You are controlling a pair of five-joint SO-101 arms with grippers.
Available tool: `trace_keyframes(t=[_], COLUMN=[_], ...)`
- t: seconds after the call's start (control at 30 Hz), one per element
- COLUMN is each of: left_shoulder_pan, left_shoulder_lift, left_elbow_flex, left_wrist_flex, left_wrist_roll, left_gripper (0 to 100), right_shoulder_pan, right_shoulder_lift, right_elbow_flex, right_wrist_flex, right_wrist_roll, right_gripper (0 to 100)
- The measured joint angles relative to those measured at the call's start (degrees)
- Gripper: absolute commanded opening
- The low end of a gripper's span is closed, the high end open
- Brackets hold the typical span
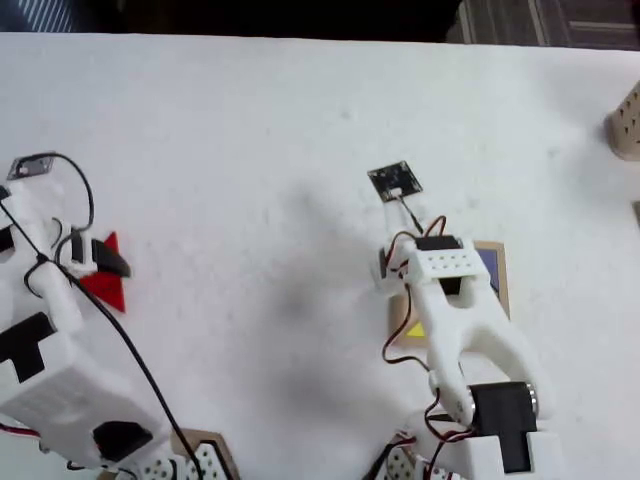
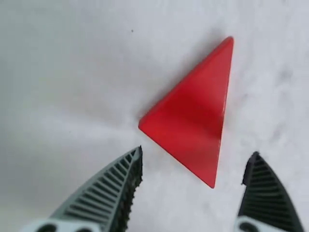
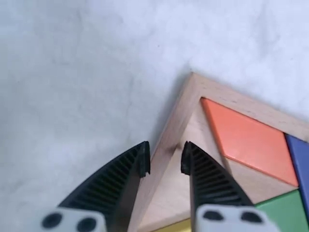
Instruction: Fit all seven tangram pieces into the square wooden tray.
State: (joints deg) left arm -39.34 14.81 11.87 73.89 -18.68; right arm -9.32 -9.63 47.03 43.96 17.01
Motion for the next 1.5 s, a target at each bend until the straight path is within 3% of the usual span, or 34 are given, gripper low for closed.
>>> trace_keyframes(t=[0.3, 0.43, 0.97, 1.2, 1.37, 1.5], left_shoulder_pan=[-0.09, -0.09, -0.18, 0.53, 2.64, 2.64], left_shoulder_lift=[0.00, 0.00, -1.32, -1.49, -1.85, -1.85], left_elbow_flex=[6.95, 8.62, 15.21, 16.53, 20.31, 21.01], left_wrist_flex=[-11.87, -13.71, -23.38, -24.44, -29.89, -31.30], left_wrist_roll=[-1.05, -5.19, -6.07, -6.68, -14.33, -16.18], left_gripper=[33, 33, 33, 15, 15, 15], right_shoulder_pan=[0.00, 0.00, 0.00, 0.00, 0.00, 0.00], right_shoulder_lift=[0.00, 0.00, 0.00, 0.00, 0.00, 0.00], right_elbow_flex=[0.00, 0.00, 0.00, 0.00, 0.00, 0.00], right_wrist_flex=[0.00, 0.00, 0.00, 0.00, 0.00, 0.00], right_wrist_roll=[0.00, 0.00, 0.00, 0.00, 0.00, 0.00], right_gripper=[11.2, 11.2, 11.2, 11.2, 11.2, 11.2])
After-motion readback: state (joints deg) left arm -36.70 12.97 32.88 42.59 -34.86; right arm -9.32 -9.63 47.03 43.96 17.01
